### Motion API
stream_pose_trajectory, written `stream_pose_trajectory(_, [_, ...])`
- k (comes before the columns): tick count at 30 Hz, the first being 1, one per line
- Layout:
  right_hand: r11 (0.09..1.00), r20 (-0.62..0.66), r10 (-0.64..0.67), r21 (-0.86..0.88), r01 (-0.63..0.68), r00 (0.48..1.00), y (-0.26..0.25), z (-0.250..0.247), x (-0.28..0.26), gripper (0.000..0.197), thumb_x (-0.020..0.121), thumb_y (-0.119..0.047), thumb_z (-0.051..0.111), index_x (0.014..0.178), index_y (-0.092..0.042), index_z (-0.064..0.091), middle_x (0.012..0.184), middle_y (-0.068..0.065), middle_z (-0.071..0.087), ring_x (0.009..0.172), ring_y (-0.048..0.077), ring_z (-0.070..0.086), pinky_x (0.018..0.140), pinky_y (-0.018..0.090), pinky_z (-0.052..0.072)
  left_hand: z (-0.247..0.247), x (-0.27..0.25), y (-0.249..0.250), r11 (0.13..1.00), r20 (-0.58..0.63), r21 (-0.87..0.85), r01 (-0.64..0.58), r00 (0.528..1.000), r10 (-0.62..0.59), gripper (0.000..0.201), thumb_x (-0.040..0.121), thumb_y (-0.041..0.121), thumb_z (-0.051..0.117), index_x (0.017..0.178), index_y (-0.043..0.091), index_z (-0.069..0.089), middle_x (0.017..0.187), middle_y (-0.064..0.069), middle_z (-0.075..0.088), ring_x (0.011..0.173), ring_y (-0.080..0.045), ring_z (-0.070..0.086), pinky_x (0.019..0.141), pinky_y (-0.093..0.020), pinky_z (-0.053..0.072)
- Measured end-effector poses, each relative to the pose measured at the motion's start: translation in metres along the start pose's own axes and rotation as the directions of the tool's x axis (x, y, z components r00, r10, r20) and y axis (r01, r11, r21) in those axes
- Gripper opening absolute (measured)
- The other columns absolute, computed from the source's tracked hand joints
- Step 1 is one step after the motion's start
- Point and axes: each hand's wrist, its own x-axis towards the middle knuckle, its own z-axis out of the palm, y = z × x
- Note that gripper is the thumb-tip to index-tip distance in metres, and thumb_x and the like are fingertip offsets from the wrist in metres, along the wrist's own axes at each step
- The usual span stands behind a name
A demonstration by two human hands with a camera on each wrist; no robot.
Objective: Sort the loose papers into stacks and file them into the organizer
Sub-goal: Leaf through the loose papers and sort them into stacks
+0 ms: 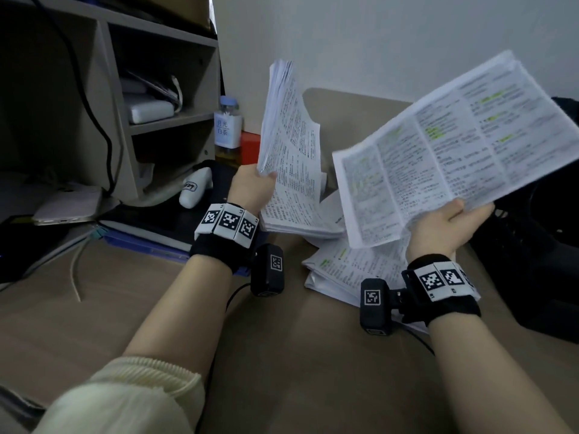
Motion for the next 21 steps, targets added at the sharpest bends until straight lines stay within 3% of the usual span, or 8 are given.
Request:
stream_pose_trajectory(4, [0.996,-0.027,0.006,0.091,-0.003,1.0,0.008,0.0,-0.002,0.048,0.102,-0.006,0.028,0.148,0.0,0.015,0.134,0.002,0.035,0.122,0.006,0.042,0.099,0.005,0.034,0.0,-0.001,-0.002,1.0,0.027,-0.007,0.025,0.999,-0.025,0.036,0.095,0.026,0.058,0.124,0.006,0.06,0.112,-0.009,0.068,0.098,-0.024,0.066,0.087,-0.042,0.056])
stream_pose_trajectory(7, [0.993,-0.011,0.058,0.104,-0.057,0.998,0.012,0.0,-0.002,0.05,0.102,-0.005,0.029,0.149,-0.003,0.015,0.145,0.01,0.034,0.13,0.013,0.04,0.103,0.01,0.034,0.0,-0.001,-0.003,0.998,0.077,-0.059,0.026,0.997,-0.022,0.035,0.096,0.023,0.058,0.126,0.006,0.059,0.11,-0.008,0.068,0.094,-0.021,0.067,0.08,-0.035,0.058])
stream_pose_trajectory(9, [0.986,0.047,0.122,0.105,-0.126,0.991,0.011,0.002,-0.001,0.043,0.101,-0.002,0.031,0.144,-0.007,0.025,0.137,0.006,0.04,0.123,0.01,0.043,0.096,0.005,0.036,-0.002,-0.001,-0.002,0.994,0.118,-0.103,0.034,0.993,-0.022,0.032,0.095,0.022,0.06,0.122,0.006,0.06,0.102,-0.005,0.069,0.089,-0.018,0.067,0.078,-0.034,0.058])
stream_pose_trajectory(11, [0.983,0.138,0.161,0.07,-0.172,0.977,0.011,0.005,-0.003,0.035,0.101,-0.001,0.035,0.136,-0.003,0.037,0.12,0.003,0.047,0.11,0.011,0.048,0.078,-0.002,0.038,-0.003,-0.002,-0.001,0.989,0.153,-0.14,0.041,0.988,-0.02,0.024,0.094,0.019,0.062,0.115,0.007,0.063,0.097,-0.004,0.069,0.089,-0.019,0.068,0.08,-0.036,0.058])
stream_pose_trajectory(13, [0.978,0.221,0.191,0.039,-0.204,0.956,0.012,0.006,-0.006,0.028,0.1,-0.006,0.041,0.127,0.002,0.048,0.105,0.003,0.055,0.092,0.008,0.057,0.065,0.0,0.041,-0.004,-0.005,0.001,0.984,0.192,-0.179,0.021,0.981,0.014,0.016,0.093,0.012,0.061,0.108,0.006,0.064,0.09,-0.004,0.069,0.082,-0.017,0.068,0.076,-0.033,0.058])
stream_pose_trajectory(16, [0.971,0.342,0.225,-0.002,-0.238,0.912,0.012,0.008,-0.009,0.026,0.1,-0.01,0.045,0.122,-0.001,0.055,0.095,0.002,0.061,0.068,-0.006,0.056,0.059,0.009,0.044,-0.007,-0.008,0.008,0.97,0.26,-0.242,-0.013,0.963,0.077,0.013,0.096,0.0,0.052,0.09,0.005,0.062,0.066,0.004,0.067,0.055,0.0,0.063,0.057,-0.017,0.051])
stream_pose_trajectory(18, [0.972,0.405,0.225,-0.028,-0.234,0.886,0.01,0.009,-0.01,0.026,0.1,-0.012,0.047,0.122,-0.004,0.057,0.094,0.007,0.067,0.065,-0.001,0.057,0.059,0.014,0.045,-0.009,-0.007,0.012,0.971,0.295,-0.237,-0.001,0.953,0.073,0.015,0.096,-0.003,0.048,0.099,0.003,0.061,0.048,0.011,0.064,0.044,0.006,0.059,0.051,-0.013,0.047])
stream_pose_trajectory(21, [0.967,0.447,0.236,-0.018,-0.255,0.863,0.007,0.008,-0.012,0.021,0.099,-0.014,0.049,0.117,-0.012,0.06,0.096,0.017,0.071,0.078,0.019,0.057,0.063,0.022,0.05,-0.012,-0.009,0.015,0.983,0.365,-0.177,-0.046,0.925,0.109,0.026,0.095,0.001,0.052,0.12,-0.002,0.057,0.06,0.01,0.067,0.05,0.008,0.06,0.058,-0.012,0.049])
